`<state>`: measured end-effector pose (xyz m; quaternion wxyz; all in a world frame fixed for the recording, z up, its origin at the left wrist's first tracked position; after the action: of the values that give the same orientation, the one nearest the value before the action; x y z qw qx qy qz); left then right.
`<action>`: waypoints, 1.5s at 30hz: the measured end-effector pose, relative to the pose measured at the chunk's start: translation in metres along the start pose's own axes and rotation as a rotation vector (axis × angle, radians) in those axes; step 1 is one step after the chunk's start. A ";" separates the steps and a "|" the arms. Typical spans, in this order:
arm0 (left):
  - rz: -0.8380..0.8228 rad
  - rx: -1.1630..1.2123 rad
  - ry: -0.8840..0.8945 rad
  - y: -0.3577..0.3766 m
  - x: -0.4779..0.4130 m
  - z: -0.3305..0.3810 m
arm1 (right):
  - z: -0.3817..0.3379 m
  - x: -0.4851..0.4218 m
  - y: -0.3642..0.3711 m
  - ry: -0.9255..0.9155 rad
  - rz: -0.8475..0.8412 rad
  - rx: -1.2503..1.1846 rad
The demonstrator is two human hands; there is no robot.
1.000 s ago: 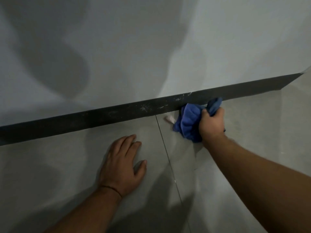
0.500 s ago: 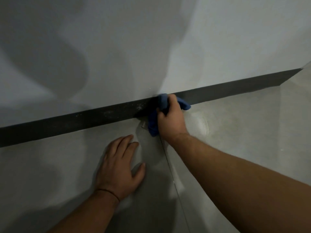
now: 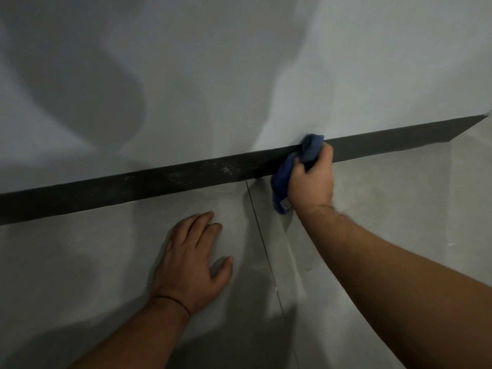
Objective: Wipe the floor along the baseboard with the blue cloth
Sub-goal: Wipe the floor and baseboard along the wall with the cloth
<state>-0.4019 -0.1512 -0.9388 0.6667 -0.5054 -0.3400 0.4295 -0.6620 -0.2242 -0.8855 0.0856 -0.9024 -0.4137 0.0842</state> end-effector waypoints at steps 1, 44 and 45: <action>0.004 -0.003 0.002 0.000 0.000 0.000 | -0.002 0.005 0.011 0.002 -0.022 -0.004; 0.169 -0.033 -0.317 -0.034 0.059 -0.137 | 0.000 0.087 0.106 -0.176 -0.537 0.484; 0.169 -0.034 -0.313 -0.035 0.058 -0.137 | 0.001 0.084 0.095 -0.082 -0.420 0.376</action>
<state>-0.2493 -0.1543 -0.9396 0.5586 -0.4704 -0.4030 0.5516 -0.5378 -0.2213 -0.9143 0.2503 -0.7611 -0.5718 0.1762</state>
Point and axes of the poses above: each hand's wrist, its own x-axis away from the middle knuckle, its own y-axis out of the palm, z = x × y, the point moved 5 cm from there along -x, towards the middle knuckle, and after that the axes turned 6 degrees about -x, right-handed, at the moved point
